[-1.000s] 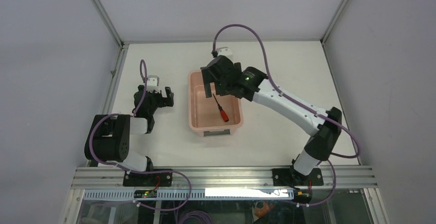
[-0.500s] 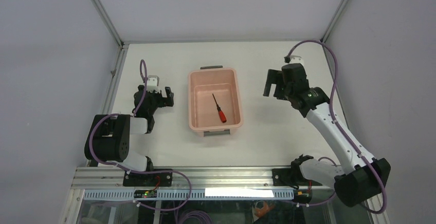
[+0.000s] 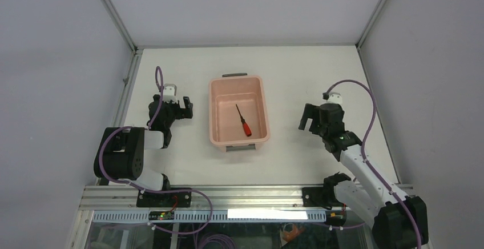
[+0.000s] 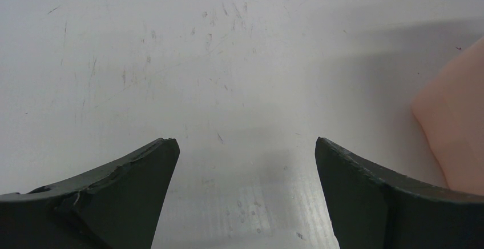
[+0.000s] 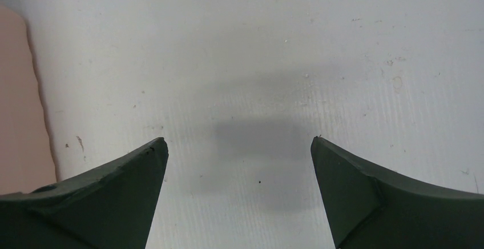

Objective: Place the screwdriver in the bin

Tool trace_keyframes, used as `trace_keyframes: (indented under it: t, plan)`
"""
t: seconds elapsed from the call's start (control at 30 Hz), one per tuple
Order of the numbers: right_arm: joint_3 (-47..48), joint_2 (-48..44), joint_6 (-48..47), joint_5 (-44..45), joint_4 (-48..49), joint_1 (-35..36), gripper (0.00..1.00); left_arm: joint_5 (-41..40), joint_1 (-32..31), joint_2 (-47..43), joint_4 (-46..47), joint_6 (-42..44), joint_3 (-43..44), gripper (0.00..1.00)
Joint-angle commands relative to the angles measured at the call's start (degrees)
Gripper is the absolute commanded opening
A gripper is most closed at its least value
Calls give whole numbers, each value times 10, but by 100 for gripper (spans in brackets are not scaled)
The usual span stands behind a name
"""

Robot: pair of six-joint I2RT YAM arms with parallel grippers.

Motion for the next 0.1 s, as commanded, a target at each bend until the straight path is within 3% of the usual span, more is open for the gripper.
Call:
trace_keyframes:
  t: [0.0,0.07]
  plan:
    - [-12,-39,12,24,88,-3,99,6,6,-1,37,-5,9,99]
    - [-13,-46,8,23,85,-2,99,6,6,-1,37,-5,9,99]
